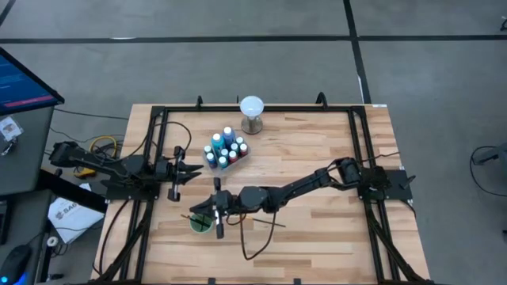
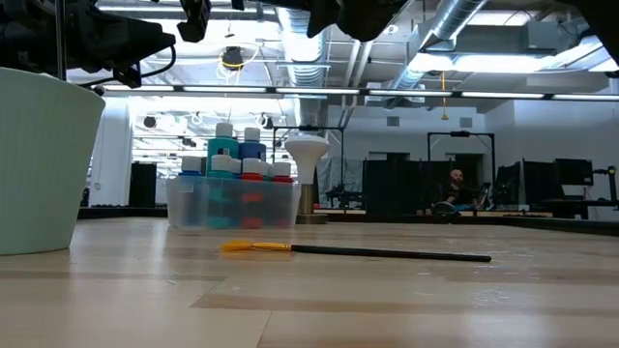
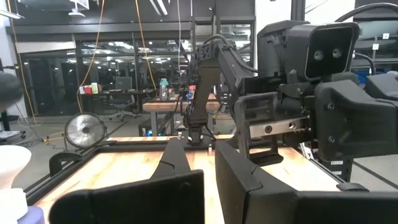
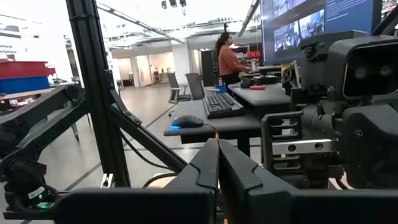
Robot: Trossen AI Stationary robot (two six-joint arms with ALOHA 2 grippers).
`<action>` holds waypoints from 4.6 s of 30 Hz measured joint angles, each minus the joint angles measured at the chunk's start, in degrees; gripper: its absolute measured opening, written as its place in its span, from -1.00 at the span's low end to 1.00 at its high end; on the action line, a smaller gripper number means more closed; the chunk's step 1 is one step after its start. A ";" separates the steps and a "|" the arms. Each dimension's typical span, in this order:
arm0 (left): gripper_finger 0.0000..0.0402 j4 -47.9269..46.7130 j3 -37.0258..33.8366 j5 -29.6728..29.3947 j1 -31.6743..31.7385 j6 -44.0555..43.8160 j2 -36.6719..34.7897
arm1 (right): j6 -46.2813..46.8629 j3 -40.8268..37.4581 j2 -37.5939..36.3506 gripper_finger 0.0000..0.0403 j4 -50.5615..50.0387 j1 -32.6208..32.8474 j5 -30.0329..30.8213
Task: Pick & Place Paint Supplies
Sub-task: Put the golden paint brush into the green cup
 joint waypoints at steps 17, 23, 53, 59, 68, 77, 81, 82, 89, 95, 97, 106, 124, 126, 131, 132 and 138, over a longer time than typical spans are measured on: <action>-1.00 0.37 0.00 0.00 -0.02 -0.01 -0.02 | -0.99 0.04 -3.63 -0.30 -11.11 1.72 -0.16; -1.00 0.64 0.00 0.00 0.00 -0.01 0.00 | 1.82 2.47 -12.32 -0.13 -41.04 1.77 0.19; -1.00 1.08 -0.01 0.00 0.00 0.00 -0.01 | 19.98 4.81 -1.72 0.17 -80.17 2.52 1.54; -1.00 1.07 0.00 0.00 0.00 -0.01 -0.01 | 19.79 4.71 0.39 0.09 -79.99 2.51 1.83; -1.00 1.08 0.00 0.00 0.00 -0.01 0.00 | 24.08 4.90 2.20 -0.64 -82.84 2.39 4.12; -1.00 1.07 0.00 0.00 0.00 0.01 -0.01 | 24.09 4.41 -0.07 -0.99 -83.27 1.77 3.97; -1.00 1.06 0.00 0.00 0.00 0.00 0.00 | 23.44 3.99 -3.79 -0.99 -83.92 1.81 7.11; -1.00 1.06 0.00 0.00 0.00 -0.01 -0.02 | 23.34 4.12 -5.35 -1.00 -83.61 1.77 8.14; -1.00 1.17 0.00 0.00 0.00 0.01 -0.02 | 18.64 4.20 -15.79 -1.00 -73.34 2.39 17.70; -1.00 1.48 -0.01 0.00 0.00 0.00 -0.02 | 2.94 4.57 -21.54 -1.00 -45.68 4.85 22.60; -1.00 1.48 0.00 0.00 -0.01 -0.01 -0.01 | -3.99 4.42 -21.49 -1.00 -37.56 5.33 22.61; -1.00 1.99 -0.02 0.00 -0.02 -0.01 -0.02 | -17.49 4.55 -16.89 -1.00 -17.97 4.67 16.68; -1.00 2.41 0.00 0.00 0.00 -0.01 1.38 | -19.46 5.80 -3.45 -1.00 -5.09 -0.27 8.29; -1.00 2.39 0.00 0.00 -0.02 -0.01 1.47 | -20.25 6.06 -3.95 -1.00 -8.65 -0.65 7.73; -1.00 2.42 -0.02 0.00 0.00 -0.01 1.42 | -24.04 5.90 -3.65 -1.00 -12.73 -0.81 7.35; -1.00 2.42 0.00 0.00 0.00 0.01 1.44 | -24.00 5.92 -3.71 -1.00 -12.60 -0.81 7.14; -1.00 2.45 0.00 0.00 0.00 -0.01 1.42 | -24.20 6.00 -3.80 -1.00 -14.95 -0.10 6.88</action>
